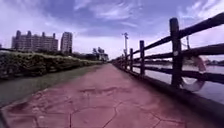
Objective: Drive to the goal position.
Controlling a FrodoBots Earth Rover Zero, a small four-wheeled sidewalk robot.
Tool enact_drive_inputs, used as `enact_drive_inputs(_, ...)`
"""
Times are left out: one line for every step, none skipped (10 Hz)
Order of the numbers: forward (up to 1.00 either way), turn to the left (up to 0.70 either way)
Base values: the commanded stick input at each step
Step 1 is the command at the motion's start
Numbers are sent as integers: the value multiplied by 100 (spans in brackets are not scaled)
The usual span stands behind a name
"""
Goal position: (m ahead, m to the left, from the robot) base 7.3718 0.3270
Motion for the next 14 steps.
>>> enact_drive_inputs(100,0)
enact_drive_inputs(100,0)
enact_drive_inputs(100,0)
enact_drive_inputs(100,0)
enact_drive_inputs(100,0)
enact_drive_inputs(100,0)
enact_drive_inputs(100,0)
enact_drive_inputs(100,0)
enact_drive_inputs(100,0)
enact_drive_inputs(100,0)
enact_drive_inputs(100,0)
enact_drive_inputs(100,0)
enact_drive_inputs(100,0)
enact_drive_inputs(100,0)
